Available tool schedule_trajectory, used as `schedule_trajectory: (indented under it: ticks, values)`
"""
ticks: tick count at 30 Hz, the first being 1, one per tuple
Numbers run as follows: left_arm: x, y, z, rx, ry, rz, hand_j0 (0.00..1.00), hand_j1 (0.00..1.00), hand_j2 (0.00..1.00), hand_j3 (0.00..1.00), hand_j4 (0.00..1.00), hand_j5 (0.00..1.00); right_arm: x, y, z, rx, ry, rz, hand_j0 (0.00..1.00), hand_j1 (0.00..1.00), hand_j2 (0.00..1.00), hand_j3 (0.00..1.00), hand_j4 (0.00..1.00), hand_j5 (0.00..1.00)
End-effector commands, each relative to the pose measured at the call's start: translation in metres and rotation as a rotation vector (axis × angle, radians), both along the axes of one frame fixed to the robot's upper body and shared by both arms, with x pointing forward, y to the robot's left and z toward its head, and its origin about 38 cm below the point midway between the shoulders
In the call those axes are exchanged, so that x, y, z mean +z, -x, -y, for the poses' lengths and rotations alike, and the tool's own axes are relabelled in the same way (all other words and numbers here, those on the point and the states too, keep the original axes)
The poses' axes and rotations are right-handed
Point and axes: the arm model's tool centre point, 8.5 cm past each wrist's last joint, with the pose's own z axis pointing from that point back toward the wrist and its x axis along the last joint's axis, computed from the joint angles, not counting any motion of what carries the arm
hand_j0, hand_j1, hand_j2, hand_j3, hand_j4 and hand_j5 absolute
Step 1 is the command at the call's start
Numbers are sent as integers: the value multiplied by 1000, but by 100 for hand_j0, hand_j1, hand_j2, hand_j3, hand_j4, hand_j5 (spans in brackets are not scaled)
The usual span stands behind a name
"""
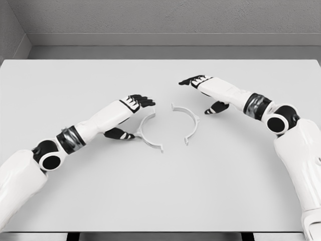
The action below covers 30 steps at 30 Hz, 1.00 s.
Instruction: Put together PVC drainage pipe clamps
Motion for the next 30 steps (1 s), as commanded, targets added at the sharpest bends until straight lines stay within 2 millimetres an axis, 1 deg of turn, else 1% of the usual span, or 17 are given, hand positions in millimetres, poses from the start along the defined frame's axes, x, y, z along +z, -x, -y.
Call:
schedule_trajectory:
  ticks: [1, 2, 3, 5, 6, 7, 11, 15, 17, 20, 22, 30]
  values:
    - [1, 0, -6, 6, -6, -1, 100, 100, 100, 100, 100, 100, 12, 1, 1, 7, -3, 32, 100, 100, 100, 100, 100, 100]
    - [3, -1, -8, 9, -7, 2, 100, 100, 100, 100, 100, 100, 12, 1, 1, 8, -3, 32, 100, 100, 100, 100, 100, 100]
    - [5, -3, -18, 21, -23, 5, 100, 100, 100, 100, 100, 100, 12, 1, 1, 7, -4, 33, 100, 100, 100, 100, 100, 100]
    - [10, -6, -26, 41, -21, 17, 100, 100, 100, 100, 100, 100, 12, 2, 0, 10, -4, 31, 100, 100, 100, 100, 100, 100]
    - [12, -7, -33, 49, -34, 21, 100, 100, 100, 100, 100, 100, 11, 2, 0, 11, -2, 29, 100, 100, 100, 100, 100, 100]
    - [13, -8, -35, 52, -38, 23, 100, 100, 100, 100, 100, 100, 10, 2, -1, 13, -2, 29, 100, 100, 100, 100, 100, 100]
    - [18, -13, -36, 57, -43, 36, 100, 100, 100, 100, 100, 100, 5, 5, -2, 17, 1, 17, 100, 100, 100, 100, 100, 100]
    - [19, -14, -36, 57, -42, 37, 100, 100, 100, 100, 100, 100, 2, 8, -6, 25, 1, 11, 100, 100, 100, 100, 100, 100]
    - [19, -14, -36, 57, -42, 38, 100, 100, 100, 100, 100, 100, 5, 9, -10, 34, -2, 21, 100, 100, 100, 100, 100, 100]
    - [19, -14, -36, 57, -42, 38, 100, 100, 100, 100, 100, 100, 0, 11, -13, 42, 2, 13, 100, 100, 100, 100, 100, 100]
    - [21, -15, -36, 58, -41, 43, 100, 100, 100, 100, 100, 100, 6, 13, -20, 64, 7, 30, 100, 100, 100, 100, 100, 100]
    - [21, -15, -36, 57, -43, 41, 100, 100, 100, 100, 100, 100, 4, 14, -25, 78, 13, 26, 100, 100, 100, 100, 100, 100]
